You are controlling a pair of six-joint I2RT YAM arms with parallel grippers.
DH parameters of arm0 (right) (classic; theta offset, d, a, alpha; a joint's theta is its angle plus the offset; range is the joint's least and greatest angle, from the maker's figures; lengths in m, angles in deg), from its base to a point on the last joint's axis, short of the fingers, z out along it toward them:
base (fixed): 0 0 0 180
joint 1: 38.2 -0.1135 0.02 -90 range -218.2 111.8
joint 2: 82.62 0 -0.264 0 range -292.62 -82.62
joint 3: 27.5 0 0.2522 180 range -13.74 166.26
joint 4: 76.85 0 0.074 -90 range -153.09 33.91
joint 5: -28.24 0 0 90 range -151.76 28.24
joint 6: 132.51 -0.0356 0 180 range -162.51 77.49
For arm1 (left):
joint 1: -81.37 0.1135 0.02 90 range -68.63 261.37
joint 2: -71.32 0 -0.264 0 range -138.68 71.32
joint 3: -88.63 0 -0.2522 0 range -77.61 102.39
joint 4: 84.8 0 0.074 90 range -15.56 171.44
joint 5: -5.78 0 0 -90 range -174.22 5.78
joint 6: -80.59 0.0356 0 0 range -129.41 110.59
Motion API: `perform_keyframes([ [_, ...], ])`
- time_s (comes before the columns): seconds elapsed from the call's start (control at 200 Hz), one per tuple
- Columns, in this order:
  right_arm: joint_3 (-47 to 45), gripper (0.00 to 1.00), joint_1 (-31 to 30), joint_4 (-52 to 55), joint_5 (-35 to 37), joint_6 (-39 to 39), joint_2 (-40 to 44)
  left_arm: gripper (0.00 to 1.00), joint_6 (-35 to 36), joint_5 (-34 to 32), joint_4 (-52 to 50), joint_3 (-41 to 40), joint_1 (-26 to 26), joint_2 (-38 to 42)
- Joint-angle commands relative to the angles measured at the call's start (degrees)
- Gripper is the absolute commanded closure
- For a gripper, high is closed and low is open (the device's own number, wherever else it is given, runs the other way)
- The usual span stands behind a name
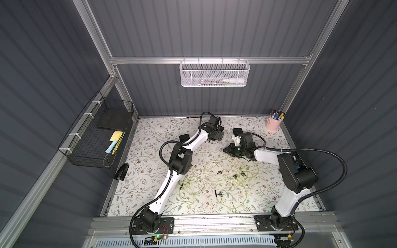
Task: Plug wired earphones into phones
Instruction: Pick up the wired earphone from the center of the board.
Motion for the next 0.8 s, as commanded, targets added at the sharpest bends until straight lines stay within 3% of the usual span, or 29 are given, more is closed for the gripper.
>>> perform_keyframes([
  [0.0, -0.9, 0.99, 0.2, 1.7, 0.7, -0.2, 1.6, 0.05, 1.9, -0.5, -9.7, -0.7, -0.1, -2.5],
  [0.235, -3.6, 0.98, 0.2, 3.8, 2.2, 0.3, 5.9, 0.21, 0.3, -5.0, -10.8, -5.1, -0.1, 1.5],
  [0.435, -4.4, 0.97, 0.2, 6.3, 3.6, 1.9, 8.2, 0.25, -1.3, -5.7, -13.7, -7.2, -0.1, 3.9],
  [0.6, -4.4, 0.97, 0.2, 7.0, 3.7, 2.3, 8.8, 0.41, -3.2, -5.6, -13.0, -14.7, -0.2, 8.7],
  [0.795, -5.1, 0.97, 0.2, 7.4, 4.2, 2.4, 9.5, 0.41, -8.0, -5.7, -14.3, -27.3, -0.5, 17.7],
])
